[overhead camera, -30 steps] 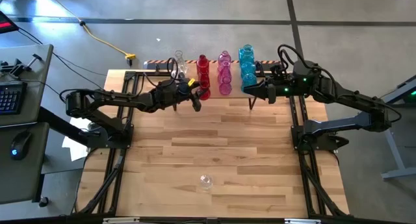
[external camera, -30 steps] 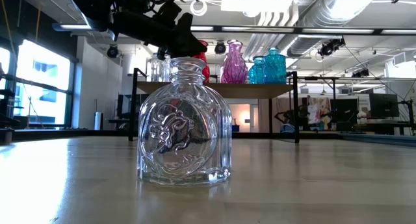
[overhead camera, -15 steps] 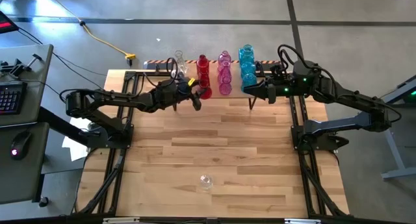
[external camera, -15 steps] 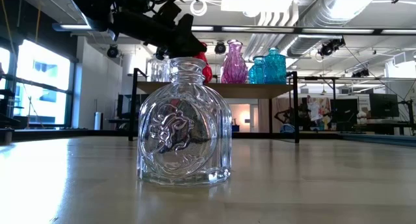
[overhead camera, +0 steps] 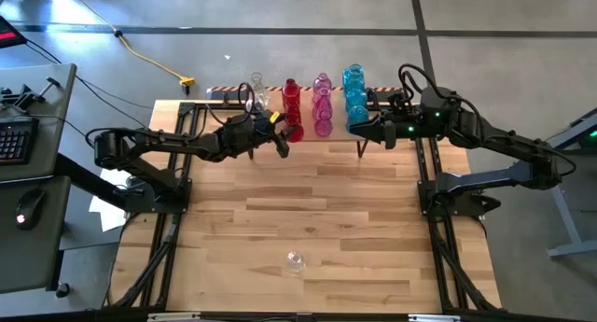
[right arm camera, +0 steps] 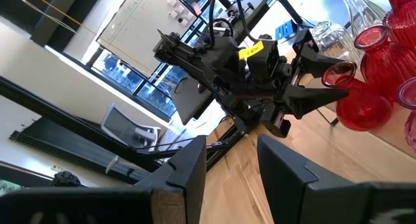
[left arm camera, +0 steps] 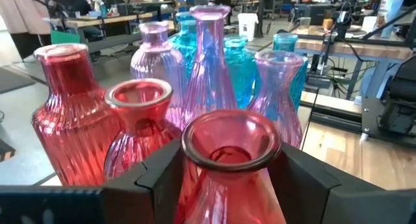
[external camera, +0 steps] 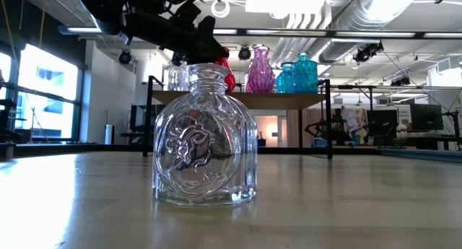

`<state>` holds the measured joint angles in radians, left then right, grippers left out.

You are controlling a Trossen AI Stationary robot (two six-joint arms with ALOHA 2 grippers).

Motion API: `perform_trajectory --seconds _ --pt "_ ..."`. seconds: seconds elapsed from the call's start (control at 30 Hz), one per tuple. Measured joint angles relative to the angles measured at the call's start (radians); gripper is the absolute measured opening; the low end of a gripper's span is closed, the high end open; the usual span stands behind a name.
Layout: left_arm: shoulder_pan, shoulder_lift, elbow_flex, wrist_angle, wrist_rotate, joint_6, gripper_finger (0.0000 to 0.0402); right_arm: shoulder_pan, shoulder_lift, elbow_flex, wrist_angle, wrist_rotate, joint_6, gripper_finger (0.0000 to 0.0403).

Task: Sort vases onto shelf
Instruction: Put the red vase on the shelf aligned with the other red vases

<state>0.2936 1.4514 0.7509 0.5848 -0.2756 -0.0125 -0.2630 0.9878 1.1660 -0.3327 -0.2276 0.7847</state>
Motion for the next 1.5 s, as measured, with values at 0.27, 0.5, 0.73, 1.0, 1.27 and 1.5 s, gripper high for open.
perform_trajectory --seconds 0.27,0.5,0.73,1.0,1.27,1.5 --pt "-0.014 0.001 0.0 0.039 0.0 0.017 0.0198 0.0 0.0 0.0 0.0 0.0 0.0 0.0119" --pt "-0.011 0.006 0.001 0.013 -0.007 0.018 0.0198 0.0 0.0 0.0 0.0 0.0 0.0 0.0119" --pt "-0.011 0.025 0.002 0.018 -0.007 0.017 0.0198 0.0 0.0 0.0 0.0 0.0 0.0 0.0119" --pt "-0.012 0.028 0.002 0.02 -0.02 0.016 0.0198 0.0 0.0 0.0 0.0 0.0 0.0 0.0119" --pt "-0.012 0.028 0.002 0.039 -0.023 0.009 0.0209 0.0 0.0 0.0 0.0 0.0 0.0 0.0119" --pt "-0.012 0.028 0.002 0.052 -0.029 0.022 0.024 0.0 0.0 0.0 0.0 0.0 0.0 0.0119"
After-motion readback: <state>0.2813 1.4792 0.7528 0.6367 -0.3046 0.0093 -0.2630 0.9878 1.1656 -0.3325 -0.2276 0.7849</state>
